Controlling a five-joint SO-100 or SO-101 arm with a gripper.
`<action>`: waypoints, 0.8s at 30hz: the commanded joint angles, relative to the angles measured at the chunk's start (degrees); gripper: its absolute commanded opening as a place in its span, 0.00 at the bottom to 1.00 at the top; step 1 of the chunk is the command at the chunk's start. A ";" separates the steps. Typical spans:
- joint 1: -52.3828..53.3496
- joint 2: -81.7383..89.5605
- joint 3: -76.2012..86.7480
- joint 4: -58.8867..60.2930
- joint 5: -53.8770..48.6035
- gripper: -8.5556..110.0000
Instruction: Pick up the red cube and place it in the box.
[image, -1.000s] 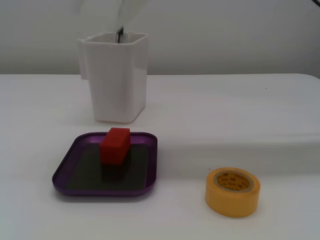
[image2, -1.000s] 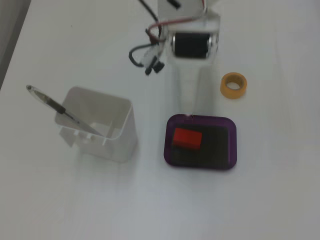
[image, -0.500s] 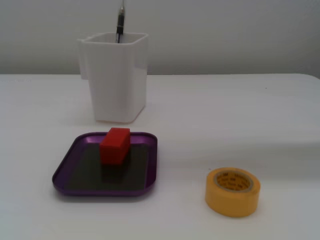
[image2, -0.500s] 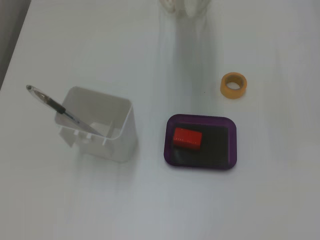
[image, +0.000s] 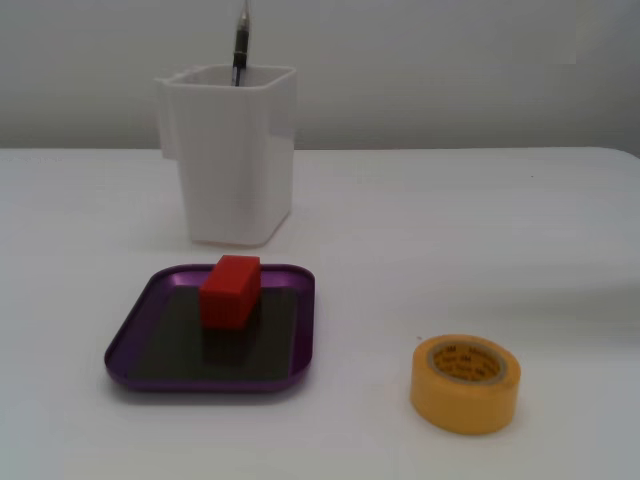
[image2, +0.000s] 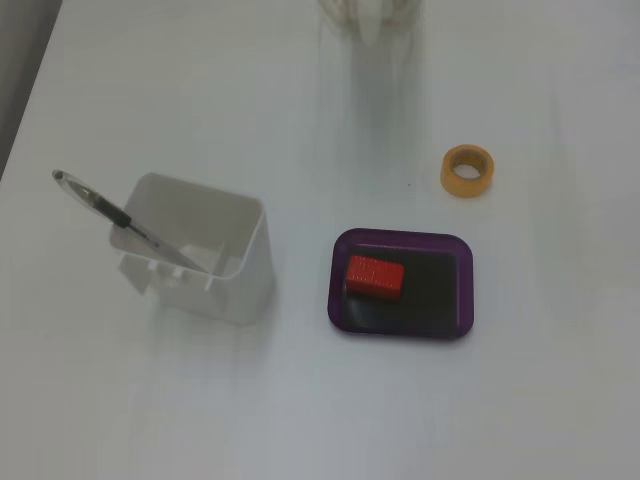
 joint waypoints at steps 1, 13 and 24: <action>-0.26 7.47 10.63 -3.87 -0.44 0.20; -0.35 41.22 51.59 -21.18 0.35 0.20; -0.62 65.30 67.32 -21.01 0.53 0.20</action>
